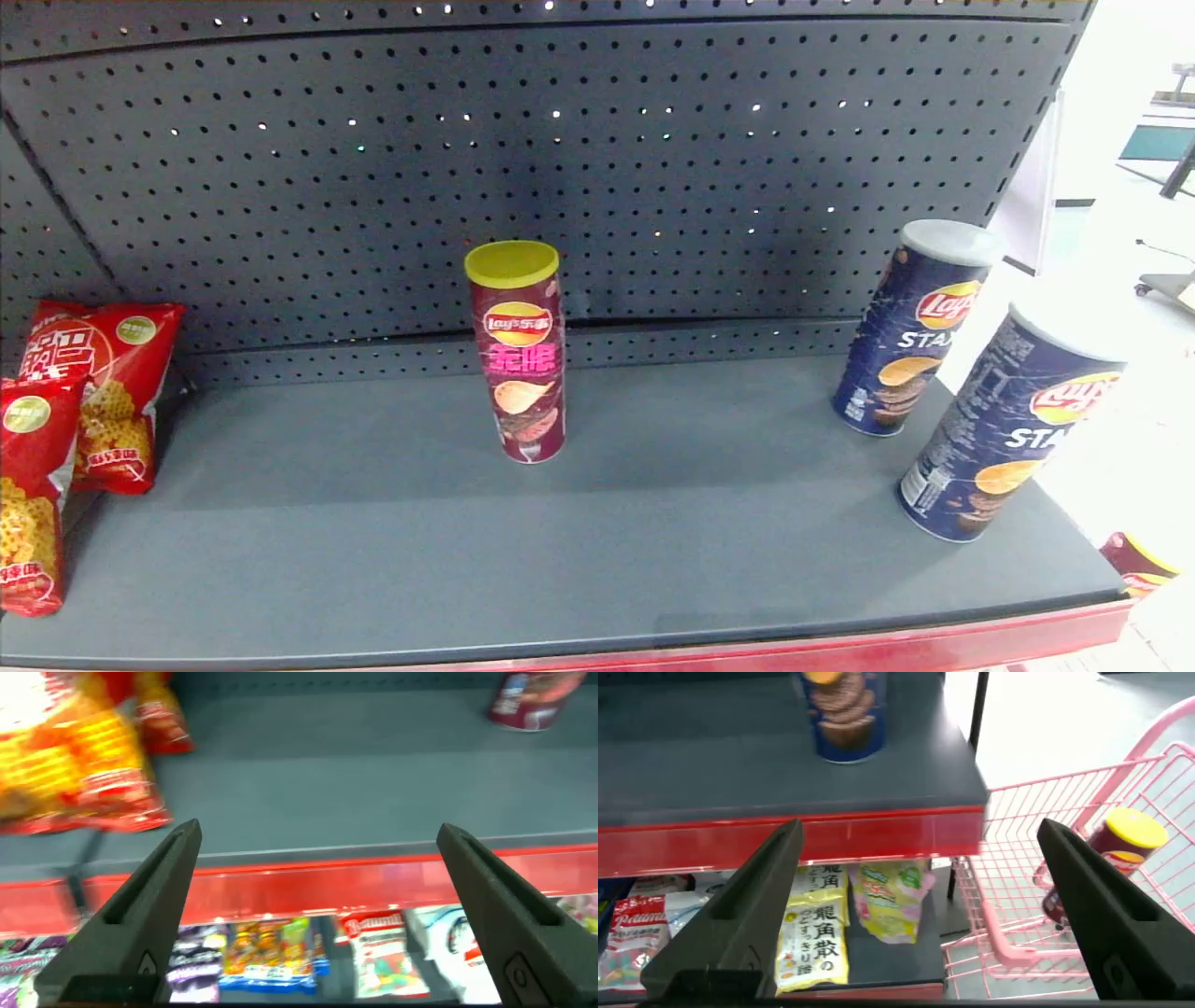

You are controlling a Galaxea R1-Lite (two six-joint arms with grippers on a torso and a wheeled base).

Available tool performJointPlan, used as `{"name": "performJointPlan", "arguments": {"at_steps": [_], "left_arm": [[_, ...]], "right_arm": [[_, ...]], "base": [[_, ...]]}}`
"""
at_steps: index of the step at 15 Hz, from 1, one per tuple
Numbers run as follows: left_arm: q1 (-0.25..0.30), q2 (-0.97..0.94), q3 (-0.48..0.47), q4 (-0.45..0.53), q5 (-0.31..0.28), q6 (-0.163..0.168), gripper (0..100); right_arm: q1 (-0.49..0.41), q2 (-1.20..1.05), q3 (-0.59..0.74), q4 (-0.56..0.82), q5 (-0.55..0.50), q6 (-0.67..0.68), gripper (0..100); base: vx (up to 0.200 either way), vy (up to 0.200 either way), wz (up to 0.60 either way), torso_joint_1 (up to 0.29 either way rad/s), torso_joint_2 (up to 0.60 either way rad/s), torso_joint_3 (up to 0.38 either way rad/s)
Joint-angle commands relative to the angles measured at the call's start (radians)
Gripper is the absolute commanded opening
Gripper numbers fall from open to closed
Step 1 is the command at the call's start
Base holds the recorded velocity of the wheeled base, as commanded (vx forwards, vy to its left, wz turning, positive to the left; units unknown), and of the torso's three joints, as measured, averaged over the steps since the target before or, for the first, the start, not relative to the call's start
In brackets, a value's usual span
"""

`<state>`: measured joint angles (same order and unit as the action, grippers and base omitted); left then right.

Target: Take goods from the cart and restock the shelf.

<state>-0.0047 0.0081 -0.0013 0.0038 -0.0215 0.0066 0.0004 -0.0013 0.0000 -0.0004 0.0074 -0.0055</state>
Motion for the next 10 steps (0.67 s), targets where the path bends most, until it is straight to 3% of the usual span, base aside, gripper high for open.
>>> {"name": "performJointPlan", "arguments": {"at_steps": [1,10], "left_arm": [[-0.001,-0.002,0.0,0.001,0.0,0.004,100],[-0.001,-0.002,0.0,0.001,0.0,0.006,100]], "right_arm": [[-0.002,0.001,0.0,0.0,0.0,-0.001,100],[-0.002,0.001,0.0,-0.001,0.0,-0.002,100]], "base": [[0.0,-0.2,0.0,-0.012,0.0,0.002],[0.0,-0.2,0.0,0.002,0.0,0.002]]}}
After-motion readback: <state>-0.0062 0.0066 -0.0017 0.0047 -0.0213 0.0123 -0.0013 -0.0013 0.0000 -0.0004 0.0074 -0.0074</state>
